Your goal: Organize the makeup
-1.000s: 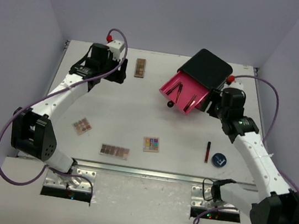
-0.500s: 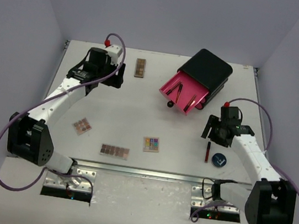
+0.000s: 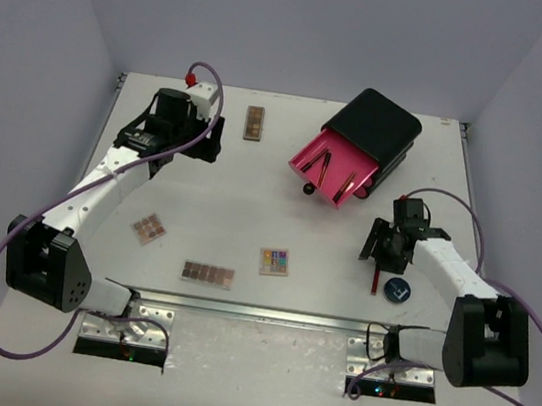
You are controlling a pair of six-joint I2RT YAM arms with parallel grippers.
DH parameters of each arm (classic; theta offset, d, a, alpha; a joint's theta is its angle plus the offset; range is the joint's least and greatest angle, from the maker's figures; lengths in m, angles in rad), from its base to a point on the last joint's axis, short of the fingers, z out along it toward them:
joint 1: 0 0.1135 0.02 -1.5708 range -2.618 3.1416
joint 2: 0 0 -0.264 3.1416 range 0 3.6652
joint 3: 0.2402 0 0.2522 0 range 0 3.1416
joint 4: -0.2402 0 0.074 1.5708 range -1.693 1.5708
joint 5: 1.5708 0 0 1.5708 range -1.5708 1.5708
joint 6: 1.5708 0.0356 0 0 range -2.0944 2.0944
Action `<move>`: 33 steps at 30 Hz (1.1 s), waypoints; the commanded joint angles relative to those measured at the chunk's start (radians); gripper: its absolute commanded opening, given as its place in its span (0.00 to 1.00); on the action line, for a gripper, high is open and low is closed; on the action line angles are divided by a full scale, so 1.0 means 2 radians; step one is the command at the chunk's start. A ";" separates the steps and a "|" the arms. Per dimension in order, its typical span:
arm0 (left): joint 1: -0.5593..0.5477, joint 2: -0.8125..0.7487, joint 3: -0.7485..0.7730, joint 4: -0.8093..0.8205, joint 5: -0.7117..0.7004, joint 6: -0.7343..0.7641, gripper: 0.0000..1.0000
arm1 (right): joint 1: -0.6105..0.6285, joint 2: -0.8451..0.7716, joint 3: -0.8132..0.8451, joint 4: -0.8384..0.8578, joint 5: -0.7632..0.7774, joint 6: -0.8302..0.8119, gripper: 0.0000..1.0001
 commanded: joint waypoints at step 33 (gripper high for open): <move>0.004 -0.003 0.021 0.021 0.029 -0.011 0.68 | 0.004 -0.174 0.068 0.109 -0.044 0.092 0.00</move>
